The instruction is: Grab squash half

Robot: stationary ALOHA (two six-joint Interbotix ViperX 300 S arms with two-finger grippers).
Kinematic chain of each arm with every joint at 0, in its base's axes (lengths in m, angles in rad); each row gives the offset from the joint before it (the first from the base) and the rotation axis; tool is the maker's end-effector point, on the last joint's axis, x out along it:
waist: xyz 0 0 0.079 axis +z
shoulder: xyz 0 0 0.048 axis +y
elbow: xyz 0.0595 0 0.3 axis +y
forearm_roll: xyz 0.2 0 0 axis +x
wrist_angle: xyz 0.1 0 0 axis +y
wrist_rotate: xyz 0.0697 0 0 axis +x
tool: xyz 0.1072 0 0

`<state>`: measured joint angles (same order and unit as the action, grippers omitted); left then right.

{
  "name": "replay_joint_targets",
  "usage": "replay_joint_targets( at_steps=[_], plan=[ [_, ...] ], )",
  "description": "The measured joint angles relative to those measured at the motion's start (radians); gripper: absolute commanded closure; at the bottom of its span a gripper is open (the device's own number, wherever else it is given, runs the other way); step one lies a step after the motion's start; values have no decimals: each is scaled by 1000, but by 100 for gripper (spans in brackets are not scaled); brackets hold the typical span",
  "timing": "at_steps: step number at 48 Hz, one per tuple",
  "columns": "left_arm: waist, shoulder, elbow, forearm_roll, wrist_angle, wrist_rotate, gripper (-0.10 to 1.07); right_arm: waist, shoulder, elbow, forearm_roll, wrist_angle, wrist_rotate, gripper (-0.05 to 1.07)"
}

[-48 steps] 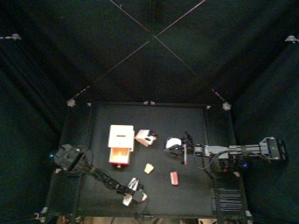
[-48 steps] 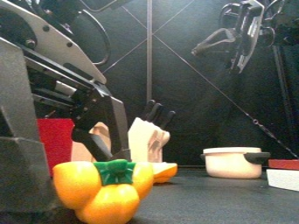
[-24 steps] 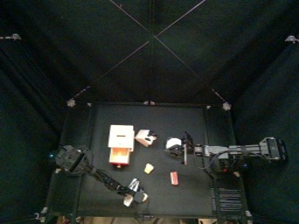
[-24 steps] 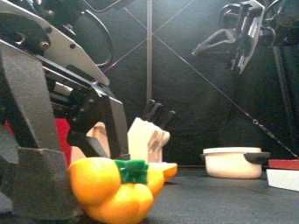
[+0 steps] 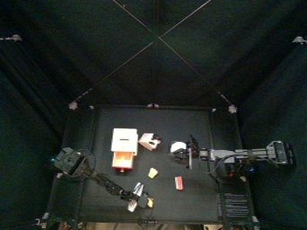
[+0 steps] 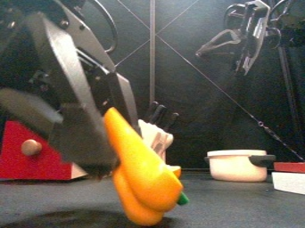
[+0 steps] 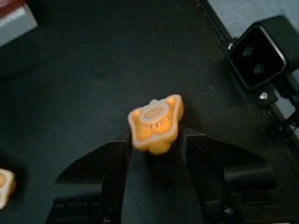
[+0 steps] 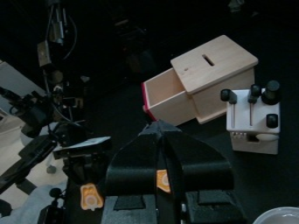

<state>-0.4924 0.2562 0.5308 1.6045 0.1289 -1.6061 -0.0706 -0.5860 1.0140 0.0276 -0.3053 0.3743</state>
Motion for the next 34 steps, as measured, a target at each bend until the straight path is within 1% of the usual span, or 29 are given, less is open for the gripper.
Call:
replay_joint_targets(
  at_steps=[9,21,29,34],
  plan=[
    [0,-32,9,-2,26,0,17,0,0,0,0,0,-2,76],
    [-2,-29,8,-14,25,-2,14,0,0,5,-2,0,-2,76],
    [-2,-29,2,-71,17,-3,8,0,-2,5,0,0,-2,76],
    [-3,-29,2,-101,-23,-2,0,0,0,5,0,0,0,76]
  ],
)
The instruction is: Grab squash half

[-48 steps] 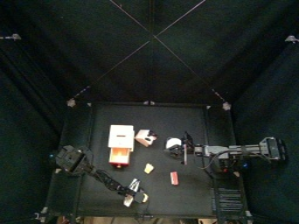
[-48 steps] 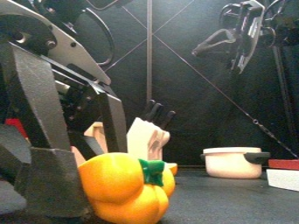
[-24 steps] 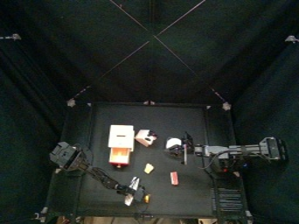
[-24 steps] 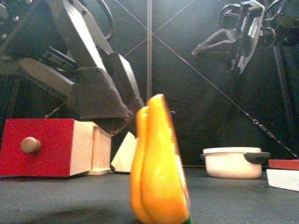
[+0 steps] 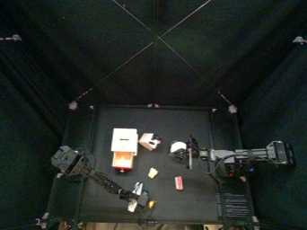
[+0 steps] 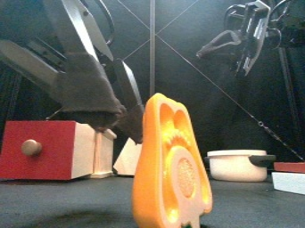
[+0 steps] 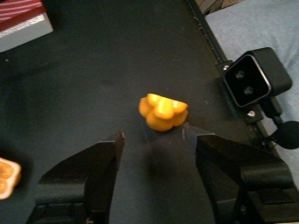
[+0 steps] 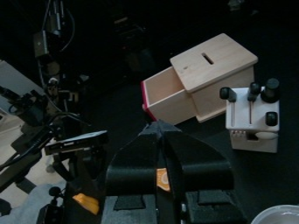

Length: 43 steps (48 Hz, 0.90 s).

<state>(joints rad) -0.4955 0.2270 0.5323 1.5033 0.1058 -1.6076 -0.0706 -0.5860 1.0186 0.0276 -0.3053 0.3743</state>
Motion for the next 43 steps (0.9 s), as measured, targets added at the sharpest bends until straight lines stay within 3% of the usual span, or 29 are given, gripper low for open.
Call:
replay_joint_targets(
  at_steps=[7,43],
  plan=[
    [-2,5,-8,-29,-38,-2,-5,-2,0,0,0,0,-2,76],
    [31,107,-114,-25,-29,-2,-5,-6,0,2,0,0,0,76]
  ],
)
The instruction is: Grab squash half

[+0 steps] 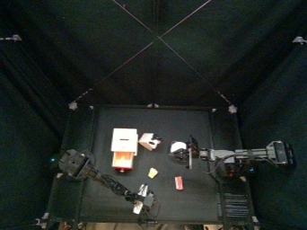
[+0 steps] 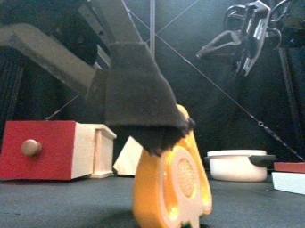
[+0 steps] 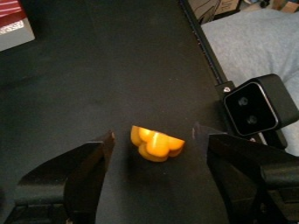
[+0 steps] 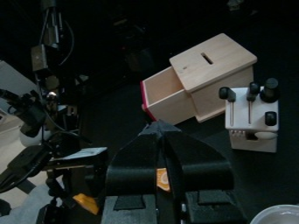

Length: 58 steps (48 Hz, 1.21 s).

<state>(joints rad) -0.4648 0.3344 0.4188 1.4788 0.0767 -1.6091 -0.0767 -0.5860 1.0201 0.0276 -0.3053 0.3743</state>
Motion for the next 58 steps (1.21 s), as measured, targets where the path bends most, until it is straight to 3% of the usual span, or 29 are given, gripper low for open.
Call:
replay_joint_targets(
  at_steps=[20,40,58],
  plan=[
    [8,17,-11,0,0,0,-3,0,0,-2,0,0,-2,76],
    [8,26,-11,5,0,2,13,-2,-2,-2,0,2,0,76],
    [8,26,0,-9,31,2,19,-8,0,5,0,2,-2,76]
  ],
)
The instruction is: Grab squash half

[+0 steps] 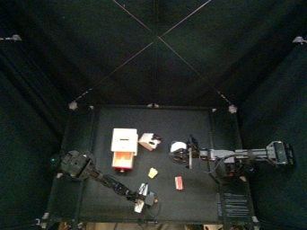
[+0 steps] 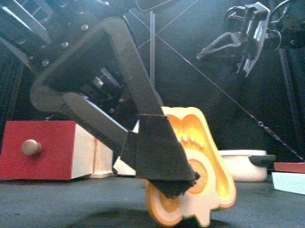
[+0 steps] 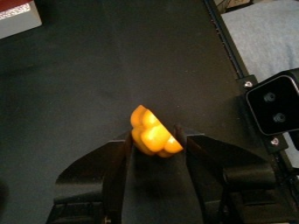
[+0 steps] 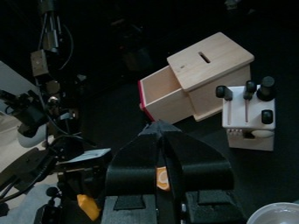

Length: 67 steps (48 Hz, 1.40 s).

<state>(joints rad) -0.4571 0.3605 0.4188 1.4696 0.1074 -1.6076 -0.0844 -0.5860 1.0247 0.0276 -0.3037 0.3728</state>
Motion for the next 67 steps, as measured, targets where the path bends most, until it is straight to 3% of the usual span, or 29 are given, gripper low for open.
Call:
replay_joint_targets(
  at_steps=[23,67],
  plan=[
    [2,0,0,0,43,0,38,-3,-2,0,0,0,2,76],
    [2,-83,77,-2,135,2,39,-6,0,3,0,2,0,76]
  ],
)
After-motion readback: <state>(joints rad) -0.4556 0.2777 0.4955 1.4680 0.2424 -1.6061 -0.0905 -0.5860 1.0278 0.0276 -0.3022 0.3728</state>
